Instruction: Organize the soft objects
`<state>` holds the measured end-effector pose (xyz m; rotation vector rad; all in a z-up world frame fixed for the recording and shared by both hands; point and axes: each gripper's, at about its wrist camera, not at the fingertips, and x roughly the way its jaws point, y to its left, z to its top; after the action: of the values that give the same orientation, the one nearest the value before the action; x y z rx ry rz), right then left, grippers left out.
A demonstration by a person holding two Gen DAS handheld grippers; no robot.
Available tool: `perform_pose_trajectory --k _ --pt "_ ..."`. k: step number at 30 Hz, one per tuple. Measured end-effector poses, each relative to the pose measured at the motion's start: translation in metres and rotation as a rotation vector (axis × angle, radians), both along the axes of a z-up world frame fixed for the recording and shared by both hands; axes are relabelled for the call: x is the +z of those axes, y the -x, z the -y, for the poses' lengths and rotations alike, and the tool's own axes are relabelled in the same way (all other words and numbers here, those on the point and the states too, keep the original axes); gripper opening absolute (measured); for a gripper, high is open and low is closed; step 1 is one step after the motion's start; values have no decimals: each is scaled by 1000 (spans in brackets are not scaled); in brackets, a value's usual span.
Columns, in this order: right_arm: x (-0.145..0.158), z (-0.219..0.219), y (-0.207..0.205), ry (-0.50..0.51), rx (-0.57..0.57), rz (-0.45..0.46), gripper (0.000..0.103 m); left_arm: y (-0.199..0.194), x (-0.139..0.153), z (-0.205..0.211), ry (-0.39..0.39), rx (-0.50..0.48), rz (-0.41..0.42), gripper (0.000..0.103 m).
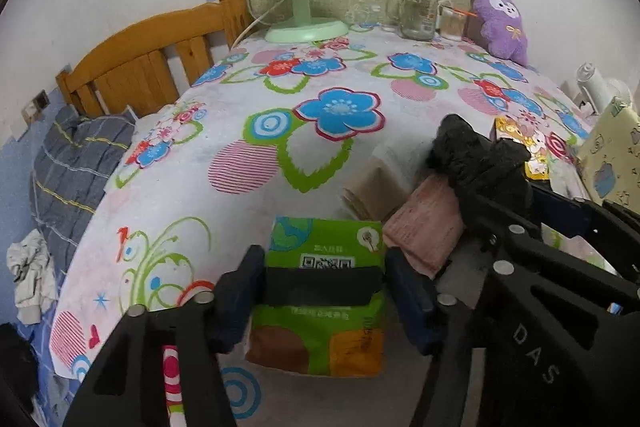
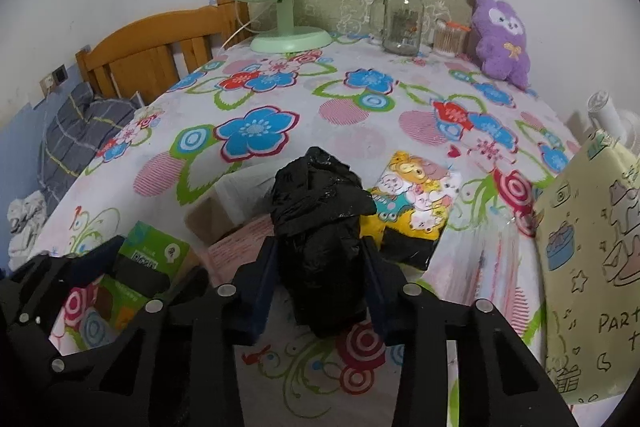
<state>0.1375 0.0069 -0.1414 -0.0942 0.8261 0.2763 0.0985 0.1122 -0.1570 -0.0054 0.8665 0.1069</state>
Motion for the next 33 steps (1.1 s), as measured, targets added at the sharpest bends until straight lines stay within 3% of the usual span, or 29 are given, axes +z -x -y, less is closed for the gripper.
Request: perform_pose_trajectory --k 7,33 --pt "2 6 4 -9 -8 -10 37 3 4 10 -22 -14 -9 50" --pt "54 45 35 -58 -19 87 37 24 54 53 -36 -54 96 48"
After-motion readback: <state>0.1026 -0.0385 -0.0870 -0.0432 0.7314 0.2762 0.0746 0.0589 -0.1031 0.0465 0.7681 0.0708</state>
